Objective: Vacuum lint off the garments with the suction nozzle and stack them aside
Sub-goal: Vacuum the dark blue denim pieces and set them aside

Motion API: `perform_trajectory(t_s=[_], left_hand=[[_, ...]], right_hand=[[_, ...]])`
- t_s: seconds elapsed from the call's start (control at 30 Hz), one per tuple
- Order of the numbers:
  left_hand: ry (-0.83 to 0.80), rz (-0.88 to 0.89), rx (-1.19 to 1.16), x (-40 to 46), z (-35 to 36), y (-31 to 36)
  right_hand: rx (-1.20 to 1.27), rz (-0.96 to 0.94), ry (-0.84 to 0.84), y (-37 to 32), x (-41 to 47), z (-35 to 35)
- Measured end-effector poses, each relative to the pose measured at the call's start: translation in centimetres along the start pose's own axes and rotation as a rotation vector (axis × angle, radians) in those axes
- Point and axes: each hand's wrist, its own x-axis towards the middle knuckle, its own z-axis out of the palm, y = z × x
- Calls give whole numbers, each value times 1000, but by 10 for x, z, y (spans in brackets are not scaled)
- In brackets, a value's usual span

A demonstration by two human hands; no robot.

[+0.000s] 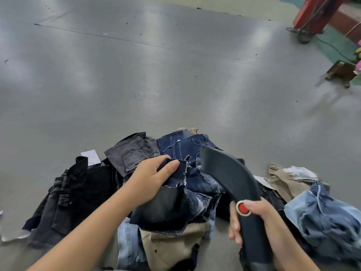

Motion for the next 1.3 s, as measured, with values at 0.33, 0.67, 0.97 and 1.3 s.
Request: perform_trajectory(t_s=[0.33, 0.67, 0.97, 1.3], left_hand=[[-114, -26, -35, -1, 6, 3], [-37, -699, -1130, 5, -16, 3], [-228, -389, -579, -2, -10, 0], [145, -594, -745, 3, 16, 14]], right_hand=[[4, 69, -51, 7, 3, 3], [-22, 46, 201, -1, 4, 2], [-7, 24, 230, -7, -2, 8], [42, 17, 69, -10, -12, 0]])
